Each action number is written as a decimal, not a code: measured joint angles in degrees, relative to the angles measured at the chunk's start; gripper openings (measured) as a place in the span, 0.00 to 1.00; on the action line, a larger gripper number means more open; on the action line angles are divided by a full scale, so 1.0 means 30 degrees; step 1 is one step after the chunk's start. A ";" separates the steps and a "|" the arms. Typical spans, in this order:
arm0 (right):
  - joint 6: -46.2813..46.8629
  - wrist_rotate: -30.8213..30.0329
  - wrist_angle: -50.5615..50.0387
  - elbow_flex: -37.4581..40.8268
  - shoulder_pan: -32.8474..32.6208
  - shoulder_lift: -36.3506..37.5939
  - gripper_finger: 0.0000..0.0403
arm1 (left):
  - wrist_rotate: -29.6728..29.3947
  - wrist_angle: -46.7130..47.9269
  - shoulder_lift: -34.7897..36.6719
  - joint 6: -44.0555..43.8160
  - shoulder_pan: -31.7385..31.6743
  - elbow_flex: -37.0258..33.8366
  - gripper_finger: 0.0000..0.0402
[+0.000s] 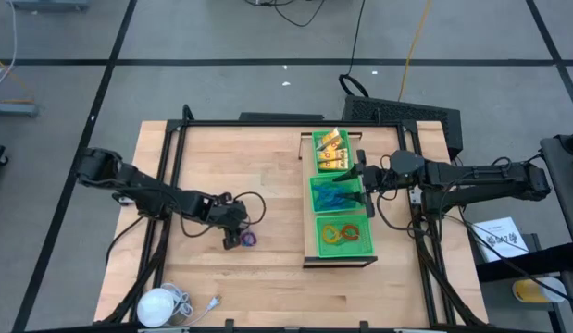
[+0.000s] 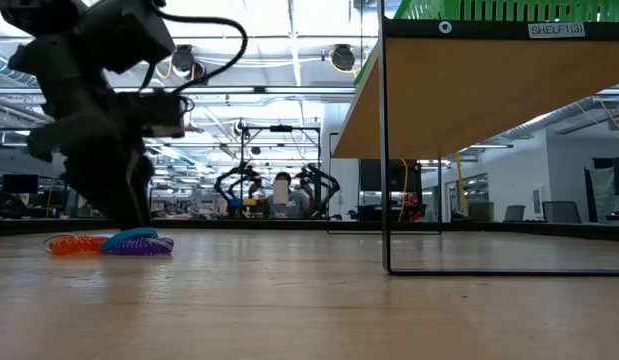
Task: Pick & Place Office Desk Supplies
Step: Put the blue rubber band into the middle green bin
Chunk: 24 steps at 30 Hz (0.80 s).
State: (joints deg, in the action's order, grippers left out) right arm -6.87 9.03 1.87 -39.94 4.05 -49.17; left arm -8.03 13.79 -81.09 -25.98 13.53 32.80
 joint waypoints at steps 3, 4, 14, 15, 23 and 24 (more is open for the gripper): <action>-0.0007 0.0004 0.0000 0.0000 0.0000 0.0000 0.46 | -0.0008 -0.0751 -0.0753 0.0138 0.0004 0.0000 0.54; 0.0000 -0.0003 0.0000 0.0000 0.0000 0.0000 0.46 | -0.0049 -0.1102 -0.1000 0.0125 0.0004 0.0008 0.54; -0.0015 0.0003 -0.0007 0.0000 -0.0001 0.0000 0.46 | -0.0325 -0.1268 -0.2239 0.0238 0.0018 0.0099 0.49; -0.0015 -0.0003 -0.0005 0.0000 0.0000 0.0000 0.46 | -0.0348 -0.1217 -0.2245 0.0299 0.0018 0.0095 0.46; -0.0095 -0.0003 -0.0007 0.0000 -0.0002 0.0000 0.46 | 0.0719 -0.1359 -0.2319 0.1599 -0.0186 0.0051 0.07; -0.0095 -0.0003 -0.0007 0.0000 -0.0007 0.0000 0.46 | 0.0832 -0.1374 -0.2319 0.1846 -0.0276 0.0051 0.03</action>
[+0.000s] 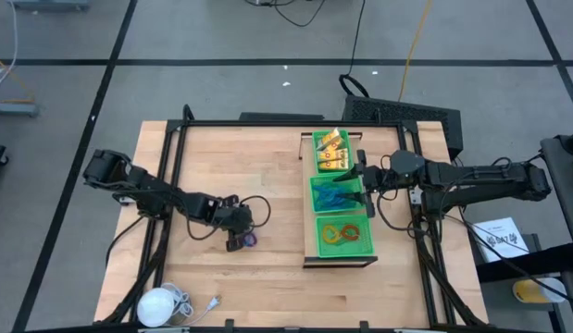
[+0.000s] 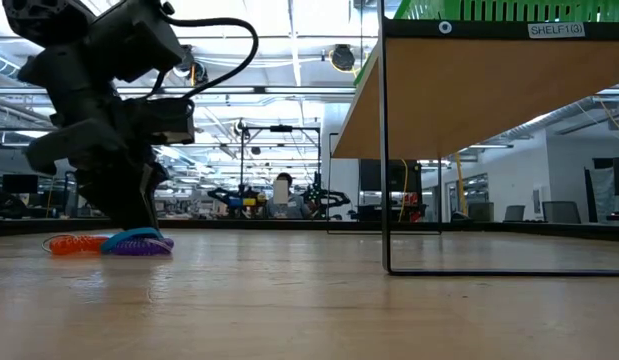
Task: Pick & Place Office Desk Supplies
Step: Put the blue rubber band into the middle green bin
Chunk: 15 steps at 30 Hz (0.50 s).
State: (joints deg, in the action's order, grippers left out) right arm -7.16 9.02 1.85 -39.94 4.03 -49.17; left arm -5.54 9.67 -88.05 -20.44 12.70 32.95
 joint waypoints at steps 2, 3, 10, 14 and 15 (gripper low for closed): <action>-0.0041 0.0006 0.0000 0.0000 0.0001 0.0000 0.46 | 0.0038 -0.0068 0.0000 0.0079 -0.0138 0.0000 0.03; -0.0073 0.0000 0.0000 0.0000 0.0000 0.0000 0.46 | -0.0028 -0.0133 0.0000 0.0134 -0.0166 -0.0005 0.03; 0.0131 0.0000 0.0000 0.0000 0.0000 0.0000 0.46 | -0.1836 -0.1050 0.1249 0.1975 -0.0267 -0.0131 0.02; 0.0138 0.0000 0.0013 0.0000 0.0000 0.0000 0.46 | -0.3440 -0.1253 0.2935 0.3276 -0.0284 0.0495 0.01; 0.0138 0.0000 0.0015 0.0000 0.0000 0.0000 0.46 | -0.3736 -0.1201 0.3281 0.3700 -0.0277 0.0650 0.01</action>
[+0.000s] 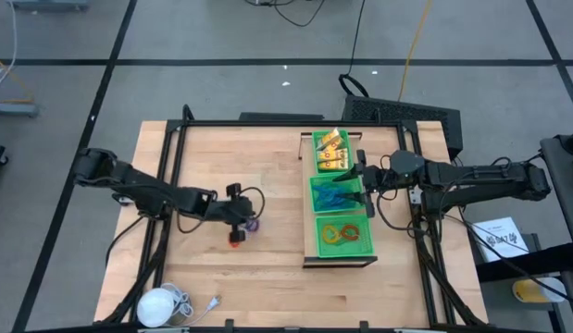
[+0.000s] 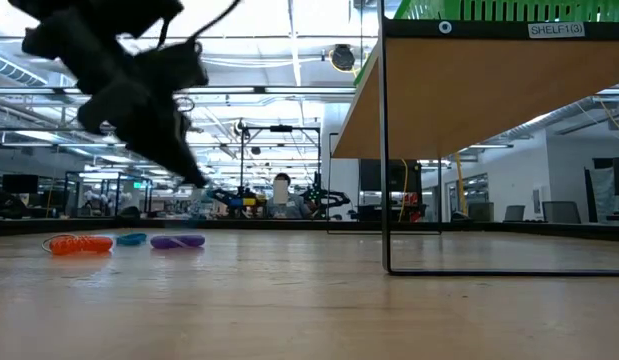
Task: Pick & Place Office Desk Supplies
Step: Put the blue rubber band into the middle green bin
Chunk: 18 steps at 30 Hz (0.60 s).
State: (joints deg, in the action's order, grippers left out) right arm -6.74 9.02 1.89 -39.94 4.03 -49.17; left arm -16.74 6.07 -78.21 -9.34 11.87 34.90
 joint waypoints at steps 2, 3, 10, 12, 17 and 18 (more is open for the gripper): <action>0.0000 0.0000 0.0000 0.0000 0.0000 0.0000 0.46 | -0.0389 0.0096 0.0551 0.0977 -0.0033 0.0408 0.01; 0.0007 0.0000 0.0007 0.0000 0.0000 0.0000 0.46 | -0.0604 -0.0022 0.0784 0.1554 -0.0041 0.0697 0.01; 0.0007 0.0000 0.0460 0.0000 0.0000 -0.0015 0.46 | -0.1715 -0.0612 0.1309 0.6036 -0.0073 0.2669 0.01; 0.0010 0.0000 0.0930 0.0000 0.0000 -0.0015 0.46 | -0.1921 -0.1100 0.1309 0.7425 -0.0202 0.3240 0.01; 0.0015 0.0003 0.2536 0.0000 0.0000 -0.0165 0.46 | -0.2258 -0.3460 0.1317 1.1252 -0.0678 0.4295 0.01; 0.0020 0.0005 0.2711 0.0000 0.0000 -0.0229 0.46 | -0.1966 -0.4105 0.1321 1.2052 -0.0800 0.4450 0.01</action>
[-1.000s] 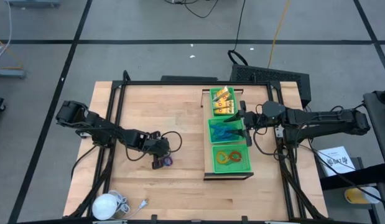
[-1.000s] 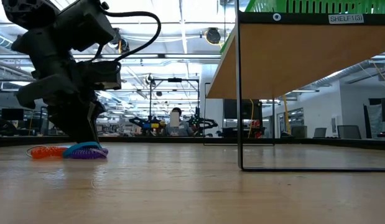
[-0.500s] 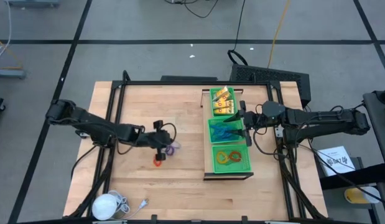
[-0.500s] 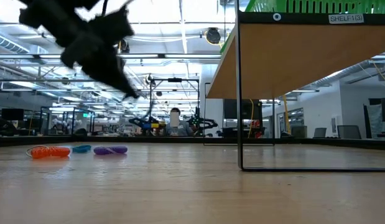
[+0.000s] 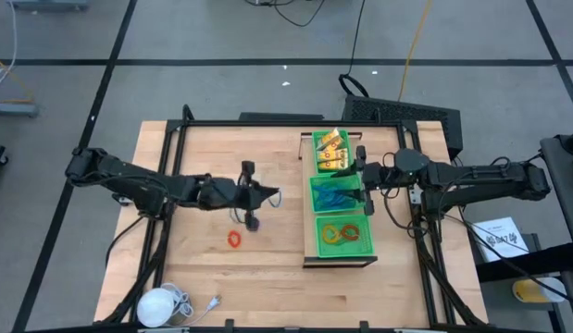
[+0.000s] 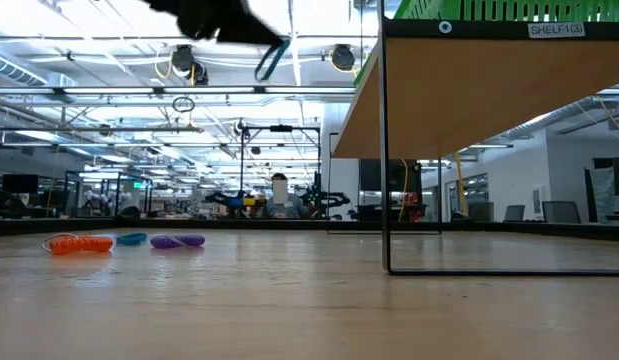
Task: Pick & Place Office Desk Supplies
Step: Put the blue rubber band into the middle green bin
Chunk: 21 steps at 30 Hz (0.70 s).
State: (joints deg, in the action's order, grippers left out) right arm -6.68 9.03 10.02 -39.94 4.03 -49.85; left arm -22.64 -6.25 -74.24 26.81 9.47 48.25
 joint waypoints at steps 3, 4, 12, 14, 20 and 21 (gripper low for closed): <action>0.0490 0.0002 0.0851 0.0000 0.0000 -0.0487 0.46 | 0.1673 -0.2428 0.0017 0.2284 -0.0402 0.0116 0.01; 0.0709 0.0002 0.0995 0.0000 0.0000 -0.0690 0.46 | 0.2376 -0.3210 0.0017 0.2839 -0.0527 0.0116 0.02; 0.1176 0.0045 0.4076 0.0000 -0.0007 -0.3172 0.46 | 0.5434 -0.6133 -0.0034 0.3905 -0.1587 0.0116 0.02; 0.1815 0.0062 0.5400 0.0000 -0.0007 -0.3988 0.46 | 0.5726 -0.6313 -0.0034 0.4029 -0.1703 0.0116 0.02; 0.2748 0.0758 0.9285 -0.0007 0.0000 -0.6284 0.49 | 0.5988 -0.6982 -0.0041 0.4049 -0.1703 0.0116 0.02; 0.2846 0.1294 0.9979 -0.0007 0.0000 -0.6685 0.50 | 0.6160 -0.7014 -0.0041 0.4063 -0.1704 0.0116 0.02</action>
State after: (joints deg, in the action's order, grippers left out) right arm 1.86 12.91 39.96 -39.97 4.03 -69.91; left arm -4.16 -27.29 -74.37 39.00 4.36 48.60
